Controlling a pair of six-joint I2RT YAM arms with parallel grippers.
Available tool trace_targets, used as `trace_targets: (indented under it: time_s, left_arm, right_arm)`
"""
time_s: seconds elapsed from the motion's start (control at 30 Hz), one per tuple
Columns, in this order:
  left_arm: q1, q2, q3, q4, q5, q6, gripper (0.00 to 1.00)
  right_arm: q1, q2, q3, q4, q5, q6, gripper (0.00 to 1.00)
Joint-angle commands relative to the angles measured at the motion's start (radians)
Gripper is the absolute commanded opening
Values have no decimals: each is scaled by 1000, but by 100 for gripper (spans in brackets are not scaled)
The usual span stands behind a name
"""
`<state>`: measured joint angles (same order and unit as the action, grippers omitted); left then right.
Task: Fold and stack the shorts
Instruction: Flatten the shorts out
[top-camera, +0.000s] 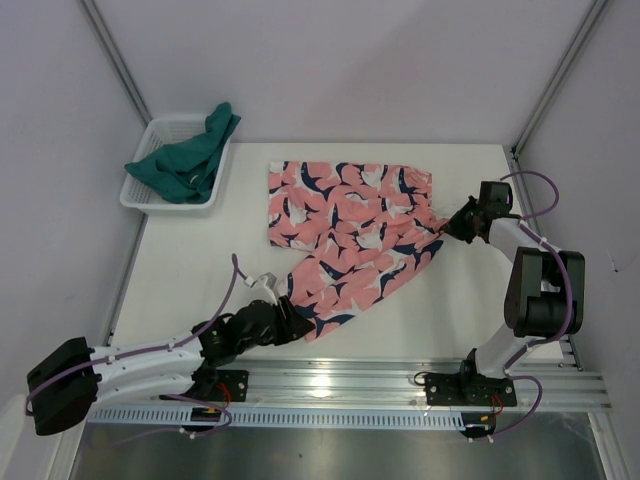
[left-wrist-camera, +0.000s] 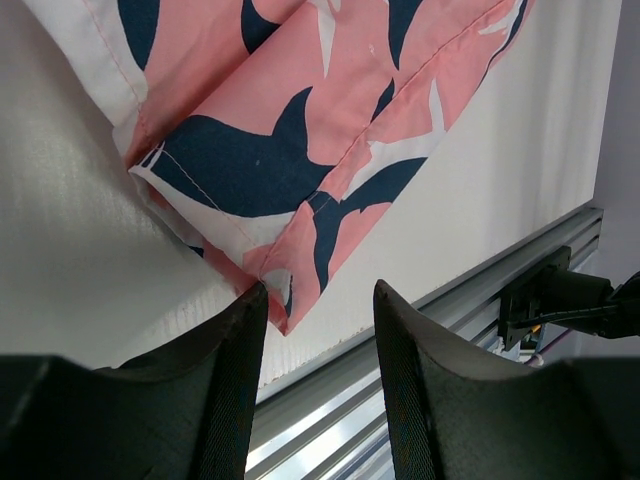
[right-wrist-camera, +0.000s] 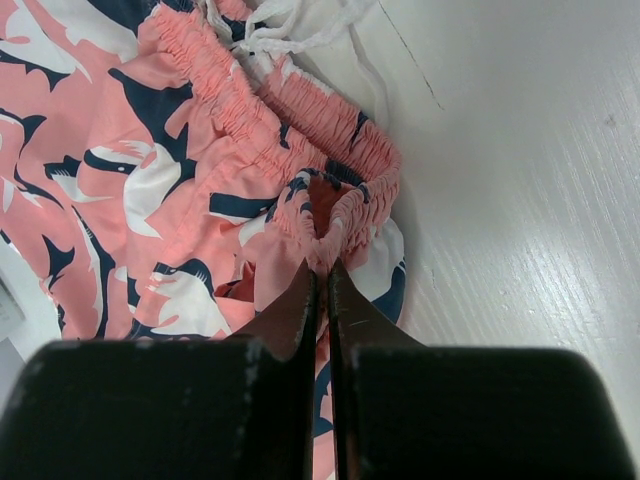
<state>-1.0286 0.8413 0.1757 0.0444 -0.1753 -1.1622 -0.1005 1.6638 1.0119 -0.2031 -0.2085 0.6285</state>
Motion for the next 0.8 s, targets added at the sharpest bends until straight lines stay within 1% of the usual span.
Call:
trace_targets:
  time_s: [0.0,0.13,0.23,0.43,0.6,0.77]
  left_arm:
    - [9,15,1,66,16,-13,50]
    - [9,31,-11,87,11,-21,49]
    - [9,39,-37,136,4,-43,49]
    - [9,51,-85,199,-49,-100,46]
    - [9,45,-88,166,-108,-116,41]
    - [9,33,-101,196,-135,-126,39]
  right_arm:
    - [-4,-12,-9,25,-11,2,0]
    - [-5,-12,-10,24,-12,4,0]
    - [-5,-13,-10,25,-11,4,0]
    - [-5,-13,-10,25,-15,5,0]
    - [-7,-16,-10,27,-12,4,0]
    - [-8,-16,-10,28,-12,4,0]
